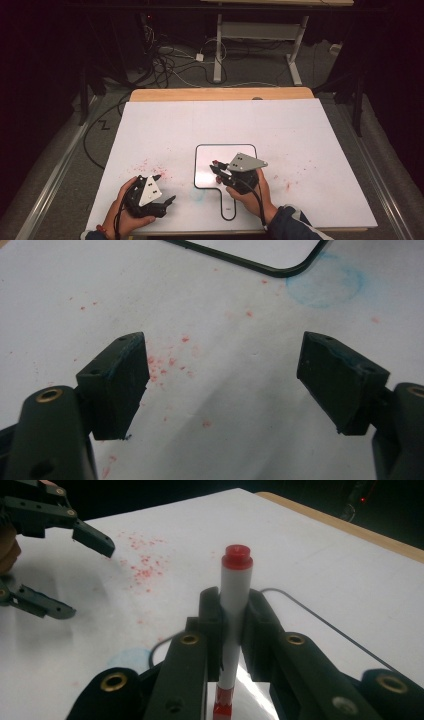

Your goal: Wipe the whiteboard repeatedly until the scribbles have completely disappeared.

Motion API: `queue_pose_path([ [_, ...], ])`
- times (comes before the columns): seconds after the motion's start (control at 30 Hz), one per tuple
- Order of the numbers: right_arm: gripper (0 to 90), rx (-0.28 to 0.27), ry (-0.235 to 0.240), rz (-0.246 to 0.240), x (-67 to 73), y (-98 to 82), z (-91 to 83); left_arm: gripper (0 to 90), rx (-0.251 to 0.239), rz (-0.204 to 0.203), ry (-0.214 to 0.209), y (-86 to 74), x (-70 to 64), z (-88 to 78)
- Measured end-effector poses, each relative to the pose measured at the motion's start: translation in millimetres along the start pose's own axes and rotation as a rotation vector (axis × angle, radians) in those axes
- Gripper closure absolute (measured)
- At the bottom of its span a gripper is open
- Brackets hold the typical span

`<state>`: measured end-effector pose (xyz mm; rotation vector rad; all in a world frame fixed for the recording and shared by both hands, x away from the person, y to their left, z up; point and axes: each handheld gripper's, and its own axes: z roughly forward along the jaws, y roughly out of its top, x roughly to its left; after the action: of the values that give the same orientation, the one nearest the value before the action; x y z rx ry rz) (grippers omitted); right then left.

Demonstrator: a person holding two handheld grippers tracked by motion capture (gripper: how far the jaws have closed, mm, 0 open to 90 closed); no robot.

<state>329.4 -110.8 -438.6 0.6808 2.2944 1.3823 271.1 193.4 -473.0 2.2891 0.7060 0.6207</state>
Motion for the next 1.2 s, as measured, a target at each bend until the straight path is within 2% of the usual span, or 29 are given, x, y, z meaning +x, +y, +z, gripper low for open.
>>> queue_pose_path([
  [0.1, 81.3, 0.005, -0.009, 0.018, -8.5, -3.3, -8.5, 20.1, 0.000, -0.001, 0.002, 0.0, 0.2, 0.1],
  [0.17, 81.3, -0.011, -0.007, 0.039, -14.2, -4.4, -14.5, 20.1, 0.000, 0.002, 0.003, 0.3, 0.0, -0.2],
  [0.37, 81.3, -0.069, -0.034, 0.062, -28.2, 1.9, -41.3, 20.1, -0.002, 0.000, 0.005, 0.0, 0.5, -0.6],
  [0.5, 81.2, -0.081, -0.048, 0.087, -37.6, 0.8, -56.7, 20.1, -0.002, 0.004, 0.008, 0.5, 0.4, -1.1],
  [0.87, 81.1, -0.067, -0.074, 0.102, -56.8, -9.6, -83.5, 20.1, -0.010, -0.011, -0.001, 1.2, 5.3, 3.9],
  [0.9, 81.2, -0.063, -0.076, 0.104, -57.9, -10.7, -85.9, 20.1, -0.010, 0.000, 0.005, 1.3, 6.3, 4.1],
  [1.2, 81.0, -0.048, -0.085, 0.117, -63.6, -16.6, -104.2, 20.1, -0.011, 0.006, 0.005, 2.1, 4.7, 3.7],
])
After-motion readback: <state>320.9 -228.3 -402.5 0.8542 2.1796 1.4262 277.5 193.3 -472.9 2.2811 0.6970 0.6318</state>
